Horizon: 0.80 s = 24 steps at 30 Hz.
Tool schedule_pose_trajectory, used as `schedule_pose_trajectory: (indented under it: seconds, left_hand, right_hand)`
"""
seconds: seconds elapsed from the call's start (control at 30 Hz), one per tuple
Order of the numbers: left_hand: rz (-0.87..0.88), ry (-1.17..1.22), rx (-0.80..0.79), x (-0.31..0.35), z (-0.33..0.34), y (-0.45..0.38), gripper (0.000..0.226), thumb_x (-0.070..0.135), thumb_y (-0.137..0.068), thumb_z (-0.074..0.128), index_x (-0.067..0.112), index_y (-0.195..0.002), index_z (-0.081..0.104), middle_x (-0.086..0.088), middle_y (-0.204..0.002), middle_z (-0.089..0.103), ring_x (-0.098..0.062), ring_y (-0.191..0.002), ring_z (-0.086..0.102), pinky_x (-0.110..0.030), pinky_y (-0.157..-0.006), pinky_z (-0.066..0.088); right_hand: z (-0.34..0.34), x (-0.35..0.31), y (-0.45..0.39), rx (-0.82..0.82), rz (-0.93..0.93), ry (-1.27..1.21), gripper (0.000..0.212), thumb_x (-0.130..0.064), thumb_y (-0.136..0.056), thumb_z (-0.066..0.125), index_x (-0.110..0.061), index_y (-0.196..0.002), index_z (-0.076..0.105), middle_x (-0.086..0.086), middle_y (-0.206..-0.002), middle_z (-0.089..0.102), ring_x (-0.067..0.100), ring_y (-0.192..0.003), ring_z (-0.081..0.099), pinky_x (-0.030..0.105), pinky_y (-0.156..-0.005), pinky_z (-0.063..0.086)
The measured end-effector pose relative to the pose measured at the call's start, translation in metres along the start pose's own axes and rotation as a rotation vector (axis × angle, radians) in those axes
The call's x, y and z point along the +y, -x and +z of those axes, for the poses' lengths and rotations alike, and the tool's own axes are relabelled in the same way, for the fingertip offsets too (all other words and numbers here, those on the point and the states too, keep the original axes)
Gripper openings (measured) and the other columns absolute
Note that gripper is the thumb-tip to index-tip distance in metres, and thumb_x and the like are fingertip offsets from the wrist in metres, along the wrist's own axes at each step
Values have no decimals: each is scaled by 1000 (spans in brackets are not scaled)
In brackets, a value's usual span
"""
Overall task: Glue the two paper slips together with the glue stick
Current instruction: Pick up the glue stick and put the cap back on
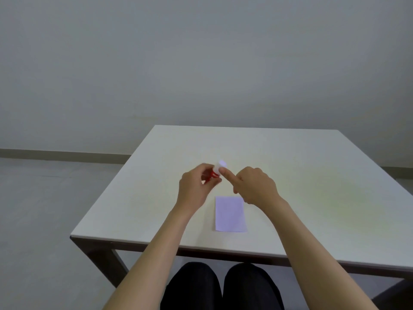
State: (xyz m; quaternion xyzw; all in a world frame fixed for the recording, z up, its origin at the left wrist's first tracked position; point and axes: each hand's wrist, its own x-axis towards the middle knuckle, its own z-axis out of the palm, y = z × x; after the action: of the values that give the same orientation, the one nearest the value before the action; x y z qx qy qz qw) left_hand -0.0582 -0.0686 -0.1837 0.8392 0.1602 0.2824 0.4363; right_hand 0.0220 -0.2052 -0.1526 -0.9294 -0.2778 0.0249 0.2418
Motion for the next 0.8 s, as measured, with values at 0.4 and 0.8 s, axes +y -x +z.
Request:
schedule_pose_trajectory:
  seconds: [0.4,0.8]
  left_hand:
    - [-298,84,106,-37,9,-36,17,15,-87,64,7,-97,52,1,-84,66,-15,-78,61,-14,-60,39]
    - [-307,70,75,-55,11,-29,12,8,-86,60,11,-96,52,-4,-92,69,-27,-88,67,-29,-73,43]
  right_hand:
    - [9,36,27,-146,5,4,39,-57,-82,55,-19,-88,64,-12,-66,54,14,-66,55,23,-52,34]
    - [16,36,31,-135,14,-8,34,-54,-84,55,-22,-91,63,-9,-77,57,16,-79,58,25,-59,37]
